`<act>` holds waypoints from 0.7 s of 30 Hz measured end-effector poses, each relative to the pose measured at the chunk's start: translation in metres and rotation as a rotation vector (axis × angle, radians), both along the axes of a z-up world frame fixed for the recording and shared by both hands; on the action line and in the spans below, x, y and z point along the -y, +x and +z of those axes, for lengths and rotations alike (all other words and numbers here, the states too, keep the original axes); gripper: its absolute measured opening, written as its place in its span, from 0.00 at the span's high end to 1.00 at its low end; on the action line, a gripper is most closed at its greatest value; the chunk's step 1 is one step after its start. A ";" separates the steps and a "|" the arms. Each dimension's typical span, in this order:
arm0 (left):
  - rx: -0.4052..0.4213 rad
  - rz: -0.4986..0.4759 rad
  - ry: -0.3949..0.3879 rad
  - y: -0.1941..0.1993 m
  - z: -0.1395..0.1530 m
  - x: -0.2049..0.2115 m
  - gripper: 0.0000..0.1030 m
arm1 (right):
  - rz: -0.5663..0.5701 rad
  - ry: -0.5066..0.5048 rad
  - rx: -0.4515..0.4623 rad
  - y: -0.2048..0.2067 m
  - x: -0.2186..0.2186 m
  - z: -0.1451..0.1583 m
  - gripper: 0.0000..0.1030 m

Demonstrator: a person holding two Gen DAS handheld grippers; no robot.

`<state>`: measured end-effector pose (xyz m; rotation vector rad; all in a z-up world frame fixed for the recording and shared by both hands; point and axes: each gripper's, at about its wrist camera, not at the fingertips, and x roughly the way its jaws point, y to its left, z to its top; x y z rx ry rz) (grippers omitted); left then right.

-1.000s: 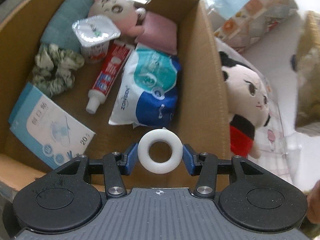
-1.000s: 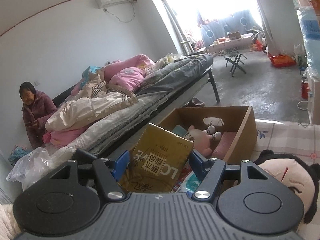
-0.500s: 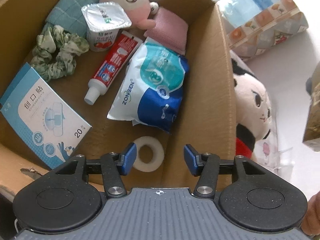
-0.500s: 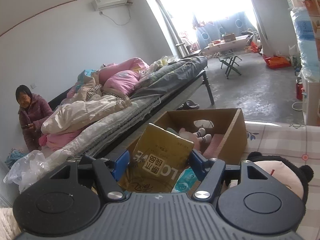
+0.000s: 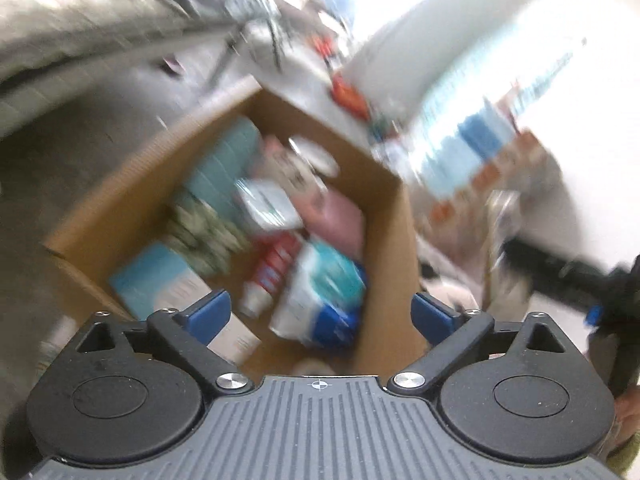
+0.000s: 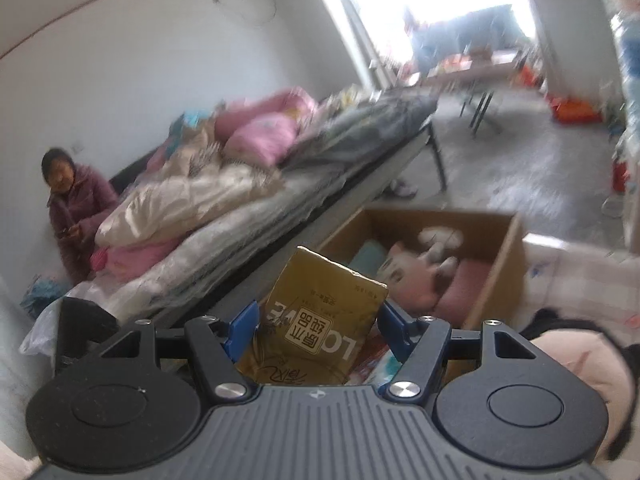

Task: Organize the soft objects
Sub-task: 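Open the left tool to drop the tape roll while the right tool releases the snack pack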

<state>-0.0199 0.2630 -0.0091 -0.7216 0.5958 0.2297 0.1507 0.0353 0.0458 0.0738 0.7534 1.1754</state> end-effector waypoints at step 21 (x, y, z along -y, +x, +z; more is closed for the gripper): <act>0.075 0.166 -0.017 -0.052 -0.014 -0.057 0.04 | 0.095 -0.678 -0.179 0.004 -0.137 -0.116 0.34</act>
